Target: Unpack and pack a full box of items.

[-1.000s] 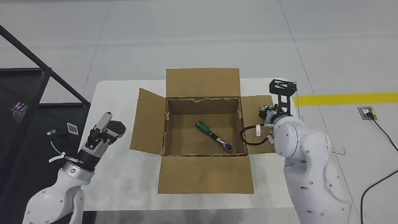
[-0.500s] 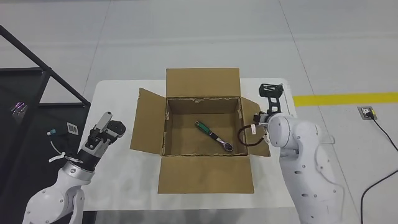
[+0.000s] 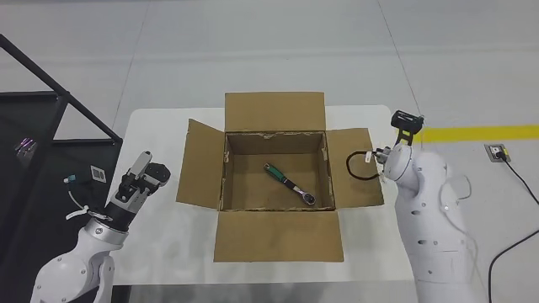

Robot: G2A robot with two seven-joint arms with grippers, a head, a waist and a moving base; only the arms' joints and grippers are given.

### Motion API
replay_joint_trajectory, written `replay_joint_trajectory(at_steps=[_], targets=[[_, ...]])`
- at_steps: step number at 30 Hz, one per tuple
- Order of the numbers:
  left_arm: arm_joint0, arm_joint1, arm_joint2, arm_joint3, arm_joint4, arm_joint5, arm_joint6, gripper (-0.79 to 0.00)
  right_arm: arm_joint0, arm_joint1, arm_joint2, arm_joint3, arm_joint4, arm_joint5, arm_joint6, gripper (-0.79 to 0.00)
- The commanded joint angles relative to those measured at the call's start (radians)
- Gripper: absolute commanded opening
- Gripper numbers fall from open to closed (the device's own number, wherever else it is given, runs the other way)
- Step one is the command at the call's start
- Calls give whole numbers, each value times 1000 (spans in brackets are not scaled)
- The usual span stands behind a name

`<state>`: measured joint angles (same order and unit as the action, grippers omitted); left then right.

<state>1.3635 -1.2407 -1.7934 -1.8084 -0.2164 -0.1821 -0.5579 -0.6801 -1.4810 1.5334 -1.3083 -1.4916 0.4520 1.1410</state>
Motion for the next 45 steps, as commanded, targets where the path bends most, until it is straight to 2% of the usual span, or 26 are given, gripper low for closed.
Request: replay_joint_trajectory(at_steps=[1, 11, 21, 22, 27, 34, 42, 45], targets=[[0, 0, 0, 0, 0, 0, 0, 0, 19, 3, 15, 60, 14, -15, -14, -785], [0, 0, 0, 0, 0, 0, 0, 0, 132, 15, 54, 348, 44, -49, -90, -785], [0, 0, 0, 0, 0, 0, 0, 0, 210, 16, 32, 522, 57, -74, -130, -779], [0, 0, 0, 0, 0, 0, 0, 0, 215, 16, 31, 532, 57, -76, -129, -646], [0, 0, 0, 0, 0, 0, 0, 0, 235, 17, 23, 571, 67, -86, -132, -533], [0, 0, 0, 0, 0, 0, 0, 0, 251, 21, 17, 597, 80, -92, -143, -428], [1, 0, 0, 0, 1, 1, 2, 0, 257, 24, 12, 607, 95, -89, -152, -403], [13, 4, -5, -3, 54, 14, 16, 0, 245, 27, 20, 577, 106, -77, -167, -28]])
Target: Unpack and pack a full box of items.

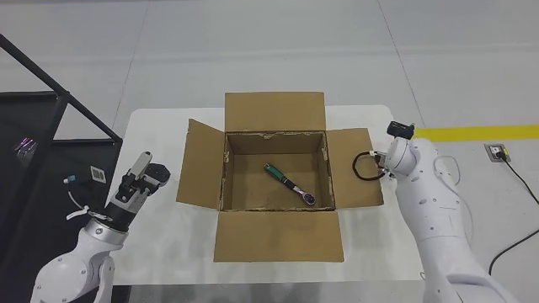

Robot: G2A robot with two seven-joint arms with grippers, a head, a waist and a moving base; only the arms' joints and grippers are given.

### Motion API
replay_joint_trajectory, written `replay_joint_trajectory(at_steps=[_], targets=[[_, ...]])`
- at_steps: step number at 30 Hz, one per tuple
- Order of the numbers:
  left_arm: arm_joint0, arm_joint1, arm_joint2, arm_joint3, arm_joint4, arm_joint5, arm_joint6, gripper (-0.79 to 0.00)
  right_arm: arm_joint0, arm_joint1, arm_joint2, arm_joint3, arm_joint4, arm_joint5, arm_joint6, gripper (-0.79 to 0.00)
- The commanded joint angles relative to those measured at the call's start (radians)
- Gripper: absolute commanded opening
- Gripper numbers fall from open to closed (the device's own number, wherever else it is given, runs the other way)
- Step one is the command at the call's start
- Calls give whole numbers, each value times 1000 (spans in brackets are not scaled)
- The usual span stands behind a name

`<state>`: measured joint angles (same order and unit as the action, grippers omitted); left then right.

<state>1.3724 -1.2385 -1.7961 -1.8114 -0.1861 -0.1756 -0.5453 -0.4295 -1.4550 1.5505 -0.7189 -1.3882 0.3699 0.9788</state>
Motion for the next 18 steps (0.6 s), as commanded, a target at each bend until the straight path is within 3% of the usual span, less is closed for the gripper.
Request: replay_joint_trajectory(at_steps=[1, 5, 10, 18], targets=[[6, 4, -3, 3, 50, 21, -1, 0, -13, 3, 8, -33, 5, 18, -12, 0], [5, 12, 7, 5, 117, 77, -35, 0, -73, 9, 39, -166, 28, 76, -47, 0], [-5, 21, 30, 0, 174, 133, -96, 0, -228, 7, 90, -462, 129, 141, -152, 0], [-23, 30, 81, -11, 215, 183, -142, 0, -519, -18, 140, -922, 393, 201, -475, 0]])
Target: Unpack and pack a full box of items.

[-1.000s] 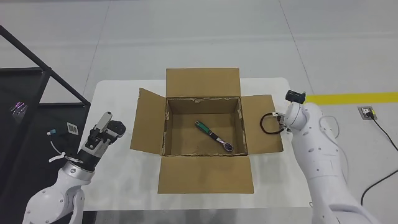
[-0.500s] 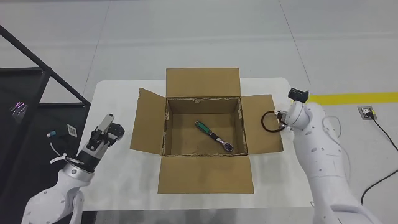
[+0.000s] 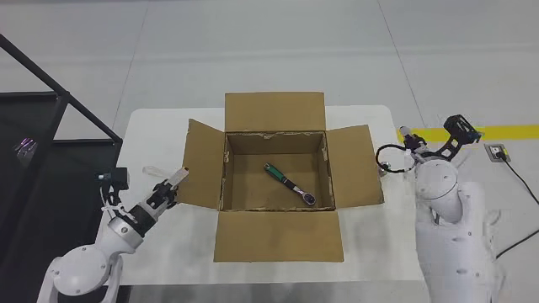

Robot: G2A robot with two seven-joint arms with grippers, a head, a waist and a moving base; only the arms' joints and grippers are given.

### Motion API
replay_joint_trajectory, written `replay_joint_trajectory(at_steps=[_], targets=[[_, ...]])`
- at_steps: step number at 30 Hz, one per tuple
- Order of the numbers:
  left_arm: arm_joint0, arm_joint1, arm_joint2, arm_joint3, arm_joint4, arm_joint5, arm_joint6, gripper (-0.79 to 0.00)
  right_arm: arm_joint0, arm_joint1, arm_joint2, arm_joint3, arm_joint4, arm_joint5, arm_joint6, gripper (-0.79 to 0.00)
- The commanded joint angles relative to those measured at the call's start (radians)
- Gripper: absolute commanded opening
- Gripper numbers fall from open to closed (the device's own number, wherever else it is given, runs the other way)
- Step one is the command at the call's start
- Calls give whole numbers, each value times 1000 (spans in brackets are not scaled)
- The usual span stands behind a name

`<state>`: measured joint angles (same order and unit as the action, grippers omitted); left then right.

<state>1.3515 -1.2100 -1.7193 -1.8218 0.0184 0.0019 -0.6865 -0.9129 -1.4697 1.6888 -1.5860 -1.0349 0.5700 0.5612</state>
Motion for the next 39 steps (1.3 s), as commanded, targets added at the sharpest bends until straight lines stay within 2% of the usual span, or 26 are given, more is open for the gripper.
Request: replay_joint_trajectory(at_steps=[1, 5, 8, 11, 13, 16, 18, 22, 24, 26, 29, 31, 32, 33, 34, 35, 39], targets=[[-4, 2, 10, 0, 12, 6, 2, 0, -69, -8, 1, -99, 79, -5, -107, 0], [-7, 4, 21, 4, 15, 16, 8, 0, -176, -21, -30, -223, 142, -46, -281, 0], [-10, 7, 28, 5, 19, 28, 5, 0, -256, -24, -79, -307, 113, -148, -420, 0], [-11, 9, 33, 3, 20, 30, 3, 0, -315, -24, -132, -381, 84, -227, -469, 0], [-12, 11, 34, 4, 16, 35, 1, 0, -333, -18, -163, -403, 19, -282, -413, 0], [-18, 13, 41, 7, 15, 44, 3, -123, -333, -18, -163, -403, 19, -282, -413, 0], [-23, 14, 48, 11, 9, 53, 1, -123, -333, -18, -163, -403, 19, -282, -413, 0], [-35, 16, 56, 18, -2, 67, 3, -314, -333, -18, -163, -403, 19, -282, -413, 0], [-39, 17, 59, 21, -18, 73, 4, -369, -333, -18, -163, -403, 19, -282, -413, 0], [-42, 18, 59, 23, -26, 77, 0, -462, -331, -16, -159, -382, 50, -343, -413, 0], [-45, 21, 57, 26, -24, 83, -1, -508, -294, -9, -185, -336, -27, -415, -382, 0], [-49, 23, 56, 29, -23, 86, -2, -576, -276, -5, -211, -320, -98, -449, -373, 0], [-50, 24, 56, 30, -22, 87, -2, -619, -268, -3, -229, -316, -141, -459, -363, 0], [-52, 25, 57, 32, -23, 88, -2, -699, -258, -2, -250, -315, -185, -477, -350, 0], [-53, 26, 57, 33, -23, 89, -2, -714, -250, 0, -271, -314, -224, -507, -340, 0], [-54, 27, 57, 34, -22, 89, -1, -785, -241, 3, -291, -308, -279, -542, -323, 0], [-56, 30, 54, 36, -25, 91, 2, -785, -193, 10, -378, -274, -478, -613, -208, 0]])
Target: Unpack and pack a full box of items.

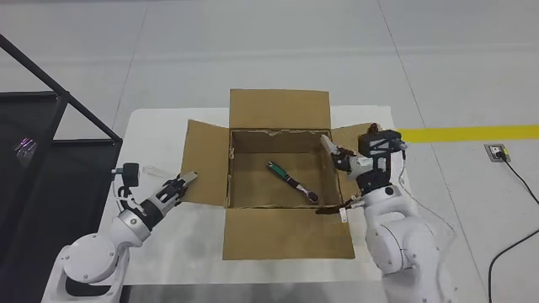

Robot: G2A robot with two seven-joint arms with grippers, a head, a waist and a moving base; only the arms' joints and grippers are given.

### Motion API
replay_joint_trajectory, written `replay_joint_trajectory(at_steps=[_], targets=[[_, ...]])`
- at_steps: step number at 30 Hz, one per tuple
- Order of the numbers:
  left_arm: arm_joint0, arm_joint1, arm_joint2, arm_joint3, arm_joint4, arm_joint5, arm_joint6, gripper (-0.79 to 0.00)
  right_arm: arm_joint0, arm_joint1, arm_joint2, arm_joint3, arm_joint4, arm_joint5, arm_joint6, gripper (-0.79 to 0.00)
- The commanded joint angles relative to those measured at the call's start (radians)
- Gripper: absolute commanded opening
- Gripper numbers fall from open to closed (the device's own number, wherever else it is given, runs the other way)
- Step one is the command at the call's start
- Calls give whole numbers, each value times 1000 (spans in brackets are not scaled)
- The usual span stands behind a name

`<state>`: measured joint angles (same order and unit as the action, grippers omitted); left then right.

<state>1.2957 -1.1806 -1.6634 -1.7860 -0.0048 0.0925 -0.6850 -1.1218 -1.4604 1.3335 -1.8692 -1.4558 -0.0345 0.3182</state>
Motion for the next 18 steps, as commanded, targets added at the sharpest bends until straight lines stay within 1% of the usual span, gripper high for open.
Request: replay_joint_trajectory(at_steps=[1, 3, 7, 14, 18], targets=[[0, 2, -3, 1, -4, 1, 1, -785, 30, -1, -45, 22, -88, -7, 62, 0], [1, 4, -8, 2, -8, 0, 0, -785, 68, -3, -89, 52, -143, -19, 122, 0], [5, 8, -16, 7, -11, -5, -4, -785, 136, -12, -147, 101, -205, 3, 213, 0], [12, 14, -21, 25, -21, -21, -10, -785, 136, -12, -147, 101, -205, 3, 213, 0], [10, 17, -12, 31, -23, -26, -12, -785, 126, -11, -157, 119, -223, -15, 201, 0]])
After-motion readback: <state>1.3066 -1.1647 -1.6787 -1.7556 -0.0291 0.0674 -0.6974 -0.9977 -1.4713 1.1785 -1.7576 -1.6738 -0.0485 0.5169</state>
